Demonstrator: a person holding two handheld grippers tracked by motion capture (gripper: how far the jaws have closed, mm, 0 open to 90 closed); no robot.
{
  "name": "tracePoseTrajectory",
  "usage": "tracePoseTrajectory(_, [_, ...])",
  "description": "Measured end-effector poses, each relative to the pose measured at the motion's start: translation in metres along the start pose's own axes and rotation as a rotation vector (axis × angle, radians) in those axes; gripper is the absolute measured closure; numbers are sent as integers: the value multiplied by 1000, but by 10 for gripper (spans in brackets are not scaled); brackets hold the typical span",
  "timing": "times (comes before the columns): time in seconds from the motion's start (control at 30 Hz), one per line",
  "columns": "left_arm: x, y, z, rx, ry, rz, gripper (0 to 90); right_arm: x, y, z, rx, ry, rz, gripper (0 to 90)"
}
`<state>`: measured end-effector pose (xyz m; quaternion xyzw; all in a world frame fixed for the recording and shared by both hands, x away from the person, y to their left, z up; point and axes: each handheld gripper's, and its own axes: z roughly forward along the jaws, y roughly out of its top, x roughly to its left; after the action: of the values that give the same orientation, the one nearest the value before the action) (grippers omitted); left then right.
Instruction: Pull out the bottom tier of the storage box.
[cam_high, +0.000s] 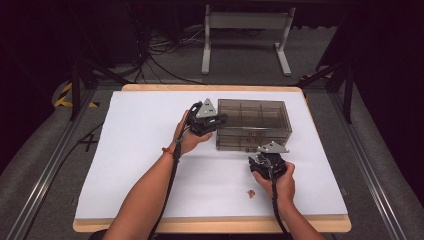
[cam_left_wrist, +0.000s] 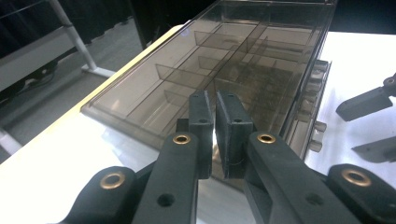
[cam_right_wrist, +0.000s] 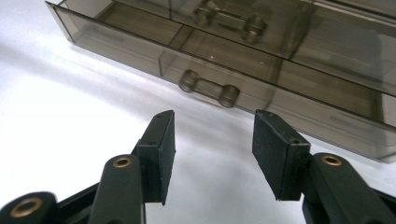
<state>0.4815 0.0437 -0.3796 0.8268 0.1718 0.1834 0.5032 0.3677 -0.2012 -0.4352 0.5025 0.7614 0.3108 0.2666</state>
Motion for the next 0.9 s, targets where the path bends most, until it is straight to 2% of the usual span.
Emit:
tracePoseTrajectory(0.13, [-2, 1, -6, 9, 7, 17, 843, -9, -4, -6, -20, 25, -7, 498])
tracePoseTrajectory(0.23, [-5, 0, -9, 19, 4, 29, 838, -15, -6, -13, -38, 29, -42, 490])
tracePoseTrajectory(0.3, [-8, -1, -12, 15, -2, 29, 834, -21, -7, -17, -47, 66, -64, 478])
tracePoseTrajectory(0.37, [-10, -5, -17, 13, -4, 25, 831, -26, -7, -21, -63, 69, -90, 468])
tracePoseTrajectory(0.47, [-12, -9, -26, 12, -8, 23, 818, -43, -7, -33, -109, 99, -72, 443])
tracePoseTrajectory(0.6, [-16, -12, -37, 0, -2, 10, 804, -64, -9, -42, -145, 111, -43, 443])
tracePoseTrajectory(0.77, [-24, -19, -47, -28, -19, -10, 784, -86, -13, -55, -183, 100, -73, 444])
tracePoseTrajectory(0.87, [-28, -23, -48, -19, -29, 5, 772, -100, -17, -57, -192, 109, -76, 454])
tracePoseTrajectory(0.9, [-32, -27, -47, -9, -29, 12, 772, -100, -17, -57, -192, 109, -76, 454])
